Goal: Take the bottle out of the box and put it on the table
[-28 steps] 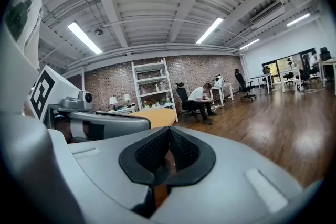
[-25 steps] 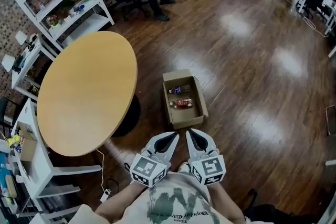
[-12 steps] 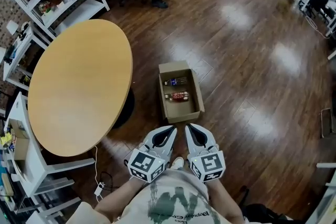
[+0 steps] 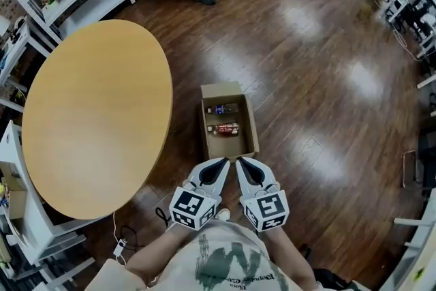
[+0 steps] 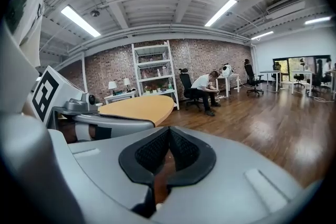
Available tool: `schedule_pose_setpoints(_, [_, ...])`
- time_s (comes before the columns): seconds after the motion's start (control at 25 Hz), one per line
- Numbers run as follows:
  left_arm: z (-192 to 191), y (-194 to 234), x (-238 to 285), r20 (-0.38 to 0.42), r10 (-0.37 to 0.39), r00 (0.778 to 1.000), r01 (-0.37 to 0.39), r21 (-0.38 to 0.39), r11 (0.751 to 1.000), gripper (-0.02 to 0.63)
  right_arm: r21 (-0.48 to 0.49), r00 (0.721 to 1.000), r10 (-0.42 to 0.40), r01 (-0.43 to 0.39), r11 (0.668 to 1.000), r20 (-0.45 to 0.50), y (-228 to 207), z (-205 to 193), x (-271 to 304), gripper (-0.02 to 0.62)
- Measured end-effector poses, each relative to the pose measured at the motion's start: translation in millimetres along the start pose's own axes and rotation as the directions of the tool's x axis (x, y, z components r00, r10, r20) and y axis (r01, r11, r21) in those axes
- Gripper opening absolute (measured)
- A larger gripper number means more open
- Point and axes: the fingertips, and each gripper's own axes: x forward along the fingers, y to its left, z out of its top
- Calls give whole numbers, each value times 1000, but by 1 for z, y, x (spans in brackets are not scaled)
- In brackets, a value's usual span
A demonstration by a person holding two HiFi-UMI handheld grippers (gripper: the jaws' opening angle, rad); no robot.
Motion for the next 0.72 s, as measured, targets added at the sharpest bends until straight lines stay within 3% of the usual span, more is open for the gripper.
schedule_pose_setpoints(0.36, [1,70,32,-50,-17,999,12,-93,996,0,-8,991,48,-49,999,-124,-1,5,84,0])
schedule_pose_setpoints(0.72, [-42,140,59,-98,49,994,-71,-231,970,0,52,951,112,-101,994,-289,-19,-43,142,9])
